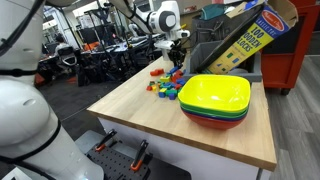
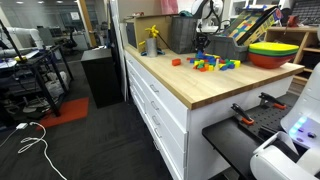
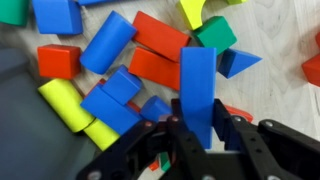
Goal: Pick the blue cylinder and blue square blocks at the rear end of the table and place them on the stack pile of blocks
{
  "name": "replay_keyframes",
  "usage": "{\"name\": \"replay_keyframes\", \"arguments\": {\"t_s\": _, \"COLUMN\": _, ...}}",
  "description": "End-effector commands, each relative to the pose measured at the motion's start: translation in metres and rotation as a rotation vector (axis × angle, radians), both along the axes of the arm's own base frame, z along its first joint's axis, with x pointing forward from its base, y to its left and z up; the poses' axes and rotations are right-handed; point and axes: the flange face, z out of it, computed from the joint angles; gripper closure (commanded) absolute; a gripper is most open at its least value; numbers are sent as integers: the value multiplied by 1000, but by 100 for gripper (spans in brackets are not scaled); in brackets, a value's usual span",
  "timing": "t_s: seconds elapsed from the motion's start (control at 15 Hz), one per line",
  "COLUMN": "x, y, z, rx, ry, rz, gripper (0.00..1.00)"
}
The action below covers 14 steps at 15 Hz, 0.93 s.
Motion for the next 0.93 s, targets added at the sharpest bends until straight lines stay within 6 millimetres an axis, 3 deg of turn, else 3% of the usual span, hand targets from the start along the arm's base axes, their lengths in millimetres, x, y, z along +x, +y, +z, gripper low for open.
{"name": "replay_keyframes", "arguments": {"t_s": 0.0, "x": 4, "y": -10, "z": 0, "rx": -16, "ry": 9, "rz": 18, "gripper": 92}}
{"name": "replay_keyframes", "arguments": {"t_s": 0.4, "x": 15, "y": -52, "z": -6, "rx": -97, "ry": 20, "rz": 243, "gripper": 92}}
{"name": "replay_keyframes", "arguments": {"t_s": 0.87, "x": 28, "y": -46, "z": -11, "rx": -125, "ry": 64, "rz": 632, "gripper": 92}}
